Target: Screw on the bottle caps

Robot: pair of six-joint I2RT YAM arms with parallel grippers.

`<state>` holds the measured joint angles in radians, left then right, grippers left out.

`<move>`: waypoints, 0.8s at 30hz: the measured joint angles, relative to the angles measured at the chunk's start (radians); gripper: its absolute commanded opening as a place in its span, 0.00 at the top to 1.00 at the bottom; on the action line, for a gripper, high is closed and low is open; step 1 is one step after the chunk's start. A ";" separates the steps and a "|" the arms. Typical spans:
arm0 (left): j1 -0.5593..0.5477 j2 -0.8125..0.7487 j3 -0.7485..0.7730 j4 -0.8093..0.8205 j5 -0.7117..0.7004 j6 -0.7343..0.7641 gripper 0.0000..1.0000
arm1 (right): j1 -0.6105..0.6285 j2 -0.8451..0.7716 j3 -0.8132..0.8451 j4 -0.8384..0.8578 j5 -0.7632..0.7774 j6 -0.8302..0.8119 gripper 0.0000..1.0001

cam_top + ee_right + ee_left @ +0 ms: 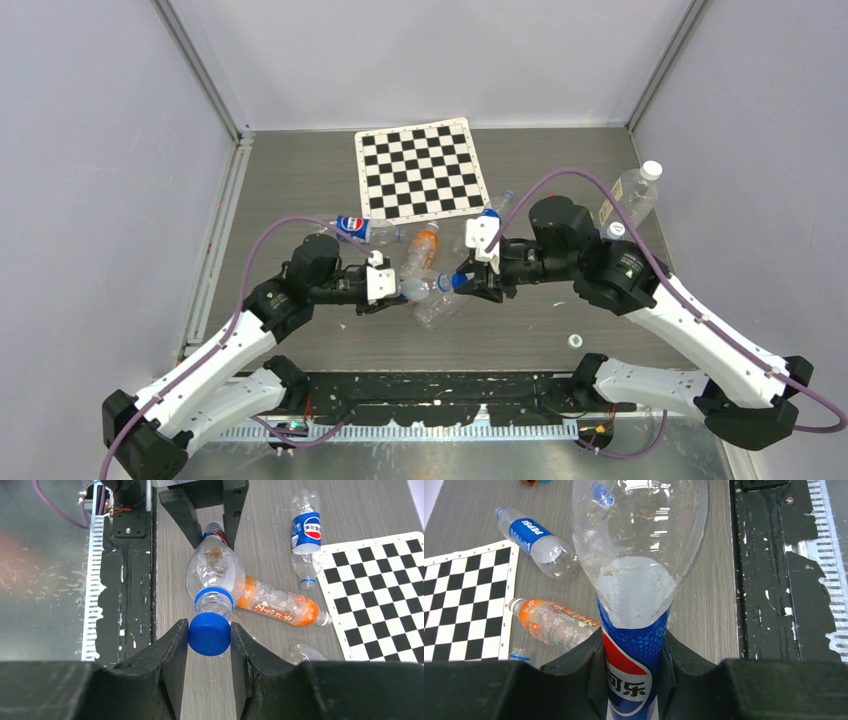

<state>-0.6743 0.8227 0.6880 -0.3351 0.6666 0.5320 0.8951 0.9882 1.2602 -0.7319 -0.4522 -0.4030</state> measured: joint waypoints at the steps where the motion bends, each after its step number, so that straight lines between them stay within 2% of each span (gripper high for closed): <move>1: 0.000 0.000 0.000 0.000 0.003 0.000 0.66 | 0.000 0.006 0.000 -0.004 -0.010 -0.011 1.00; 24: 0.000 0.002 0.000 -0.037 0.031 -0.005 0.66 | -0.008 0.089 0.017 -0.011 -0.103 -0.103 1.00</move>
<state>-0.6739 0.8249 0.6880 -0.3721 0.6975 0.5274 0.8875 1.0771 1.2770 -0.7433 -0.5556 -0.5056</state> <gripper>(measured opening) 0.338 0.391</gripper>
